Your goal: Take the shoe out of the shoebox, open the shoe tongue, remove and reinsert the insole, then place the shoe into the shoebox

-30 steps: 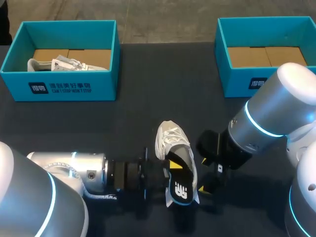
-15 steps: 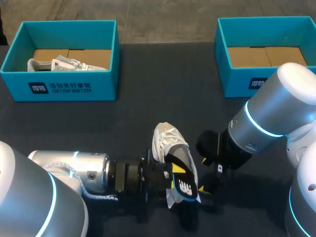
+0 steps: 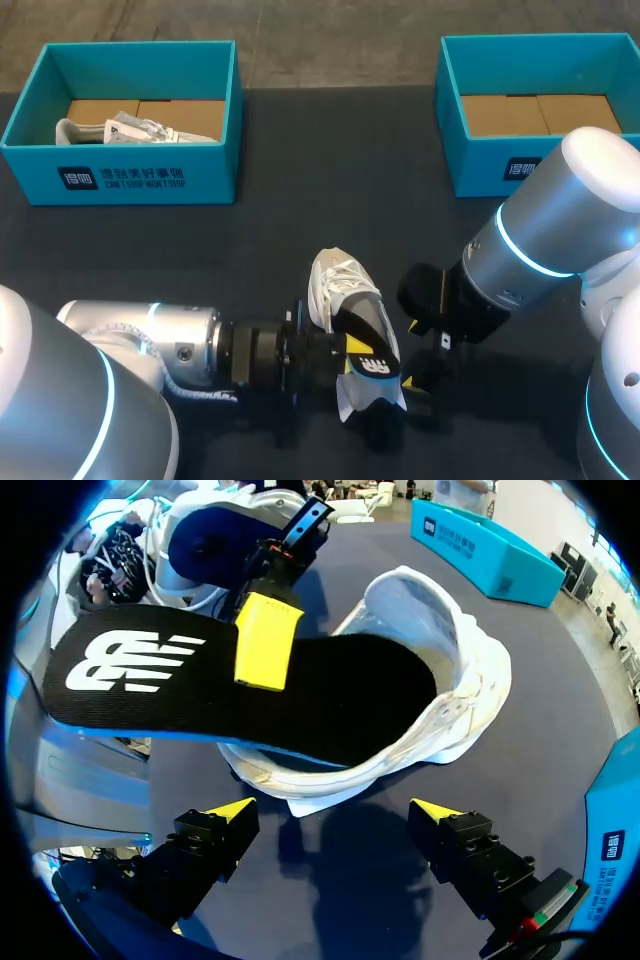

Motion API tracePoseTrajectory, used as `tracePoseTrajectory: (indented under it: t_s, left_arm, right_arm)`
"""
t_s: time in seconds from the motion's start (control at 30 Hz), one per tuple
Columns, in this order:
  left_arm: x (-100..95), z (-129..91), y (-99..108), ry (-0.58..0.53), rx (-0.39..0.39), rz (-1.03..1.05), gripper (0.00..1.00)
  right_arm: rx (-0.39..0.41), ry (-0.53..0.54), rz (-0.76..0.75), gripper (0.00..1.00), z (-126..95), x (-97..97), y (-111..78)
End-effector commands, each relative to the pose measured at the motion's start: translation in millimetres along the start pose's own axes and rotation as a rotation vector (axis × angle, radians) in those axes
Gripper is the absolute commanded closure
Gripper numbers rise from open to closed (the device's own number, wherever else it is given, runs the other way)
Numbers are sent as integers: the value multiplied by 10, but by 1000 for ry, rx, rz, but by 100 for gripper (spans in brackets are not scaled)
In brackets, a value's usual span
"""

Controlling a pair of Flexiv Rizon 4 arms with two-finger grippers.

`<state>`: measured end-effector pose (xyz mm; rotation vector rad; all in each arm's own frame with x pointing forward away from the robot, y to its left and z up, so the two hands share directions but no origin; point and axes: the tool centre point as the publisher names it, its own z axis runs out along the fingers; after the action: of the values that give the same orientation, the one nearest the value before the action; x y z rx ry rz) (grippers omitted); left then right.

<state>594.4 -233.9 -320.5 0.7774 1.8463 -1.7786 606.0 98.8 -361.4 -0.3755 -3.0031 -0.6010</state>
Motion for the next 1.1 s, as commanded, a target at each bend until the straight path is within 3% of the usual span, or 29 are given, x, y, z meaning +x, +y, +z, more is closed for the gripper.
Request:
tracePoseTrajectory:
  t_s: [0.03, 0.43, 0.83, 0.87, 0.9, 1.1]
  left_arm:
    - [-14, 37, 61, 7, -6, 4, 100]
    - [25, 23, 210, 78, -80, 50, 100]
    - [45, -29, 101, 89, -40, 45, 100]
    - [44, -32, 92, 90, -38, 45, 73]
    - [38, -35, 82, 90, -36, 46, 66]
    - [14, -45, -29, 89, -21, 66, 60]
  right_arm:
    - [-2, -2, 0, 0, 9, 11, -5]
    - [-2, -2, 0, 0, 9, 11, -5]
    - [-2, -2, 0, 0, 9, 11, -5]
    - [-2, -2, 0, 0, 9, 11, -5]
    - [-2, -2, 0, 0, 9, 11, -5]
    - [-2, -2, 0, 0, 9, 11, -5]
